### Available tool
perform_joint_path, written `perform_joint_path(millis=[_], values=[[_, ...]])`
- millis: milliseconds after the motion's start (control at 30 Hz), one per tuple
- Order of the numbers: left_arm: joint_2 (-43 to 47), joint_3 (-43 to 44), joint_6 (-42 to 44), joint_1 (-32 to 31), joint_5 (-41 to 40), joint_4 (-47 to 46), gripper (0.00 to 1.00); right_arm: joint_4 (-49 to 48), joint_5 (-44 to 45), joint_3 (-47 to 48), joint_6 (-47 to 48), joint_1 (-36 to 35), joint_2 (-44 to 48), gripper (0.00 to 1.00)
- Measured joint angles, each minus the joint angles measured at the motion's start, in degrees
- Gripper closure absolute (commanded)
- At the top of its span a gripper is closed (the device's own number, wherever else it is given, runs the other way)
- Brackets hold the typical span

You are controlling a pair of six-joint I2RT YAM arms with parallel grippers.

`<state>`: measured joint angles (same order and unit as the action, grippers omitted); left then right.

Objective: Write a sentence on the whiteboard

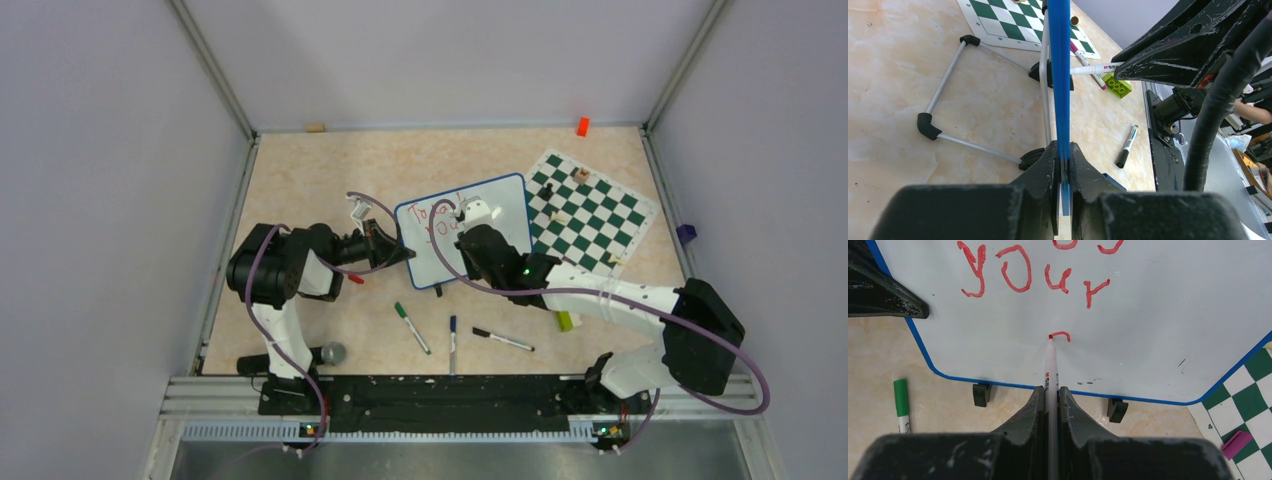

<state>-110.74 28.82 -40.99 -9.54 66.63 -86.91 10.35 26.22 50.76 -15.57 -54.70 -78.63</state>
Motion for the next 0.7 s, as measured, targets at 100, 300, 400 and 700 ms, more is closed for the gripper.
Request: perform_joint_path(millis=[100, 300, 400, 700], values=[[0.0, 0.0, 0.0, 0.0, 0.0, 0.0, 1.0, 0.11, 0.0, 0.0, 0.02, 0.0, 0.0, 1.0], [0.0, 0.0, 0.02, 0.0, 0.0, -0.02, 1.0, 0.92, 0.0, 0.0, 0.02, 0.0, 0.0, 1.0], [0.0, 0.0, 0.02, 0.0, 0.0, -0.02, 1.0, 1.53, 0.0, 0.0, 0.02, 0.0, 0.0, 1.0], [0.0, 0.0, 0.02, 0.0, 0.0, -0.02, 1.0, 2.34, 1.7, 0.0, 0.02, 0.0, 0.0, 1.0]])
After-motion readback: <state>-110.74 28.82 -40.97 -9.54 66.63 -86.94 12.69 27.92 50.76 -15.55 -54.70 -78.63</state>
